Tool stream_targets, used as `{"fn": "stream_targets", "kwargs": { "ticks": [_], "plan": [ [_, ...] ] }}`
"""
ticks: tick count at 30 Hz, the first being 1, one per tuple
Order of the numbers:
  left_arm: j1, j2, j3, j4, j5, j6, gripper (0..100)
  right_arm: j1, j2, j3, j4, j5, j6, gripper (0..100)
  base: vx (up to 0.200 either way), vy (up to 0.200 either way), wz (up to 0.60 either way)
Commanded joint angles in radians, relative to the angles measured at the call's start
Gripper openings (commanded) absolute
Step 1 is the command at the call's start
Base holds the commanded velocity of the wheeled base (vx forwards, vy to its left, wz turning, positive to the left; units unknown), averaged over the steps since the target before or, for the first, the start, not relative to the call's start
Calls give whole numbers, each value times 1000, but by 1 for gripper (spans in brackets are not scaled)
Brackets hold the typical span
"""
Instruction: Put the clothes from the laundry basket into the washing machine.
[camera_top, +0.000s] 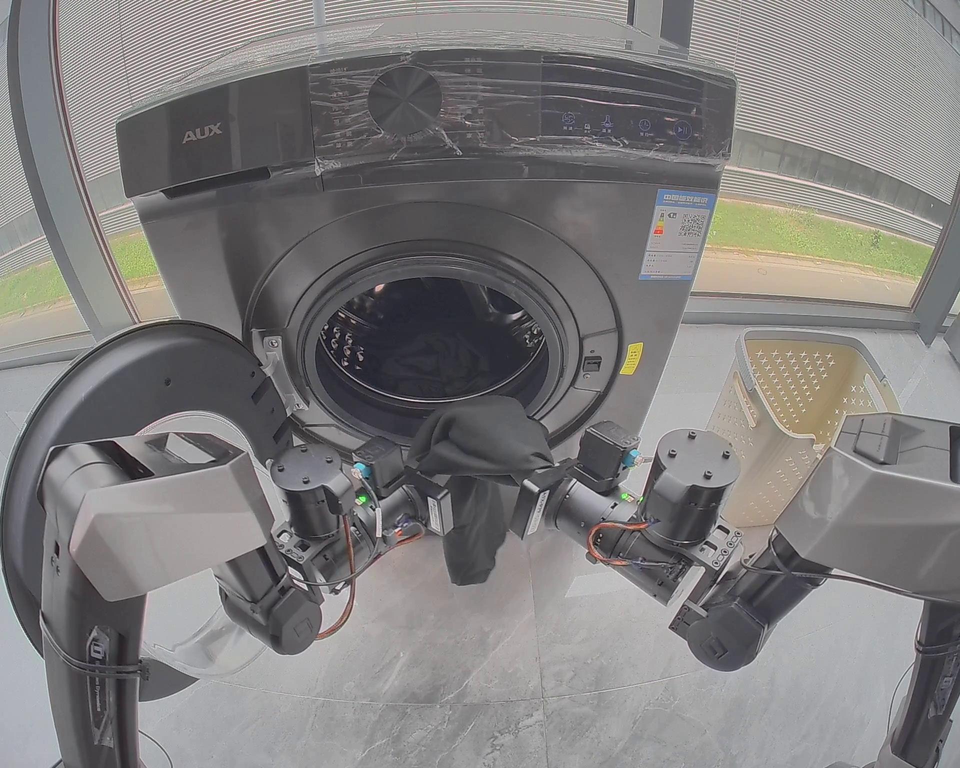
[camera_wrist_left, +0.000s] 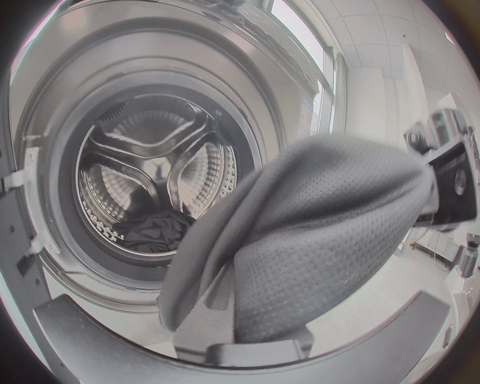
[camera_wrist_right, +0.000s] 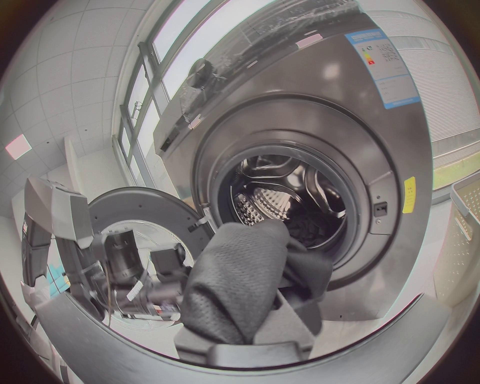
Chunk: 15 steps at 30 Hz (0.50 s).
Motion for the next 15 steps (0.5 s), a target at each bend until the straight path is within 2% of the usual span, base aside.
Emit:
{"fn": "stream_targets", "kwargs": {
  "ticks": [1, 6, 7, 9, 12, 15],
  "plan": [
    [39, -90, 42, -6, 3, -11, 0, -20, 2, 40, 1, -4, -1, 0, 0, 0, 0],
    [41, -130, 80, -8, 3, -13, 0, -11, 0, 51, 4, -4, -3, 0, 0, 0, 0],
    [41, -135, 82, -6, 3, -13, 0, -9, 0, 51, 2, -4, -3, 100, 0, 0, 0],
    [41, -141, 85, -8, 3, -13, 0, -8, -2, 59, -1, -3, -3, 100, 0, 0, 0],
    [45, -176, 91, -6, 3, -28, 0, -3, -14, 212, -2, 14, -18, 100, 0, 0, 0],
    [53, -224, 131, -6, 3, -39, 0, 38, -21, 413, -36, 88, -40, 100, 0, 0, 0]
  ]
}}
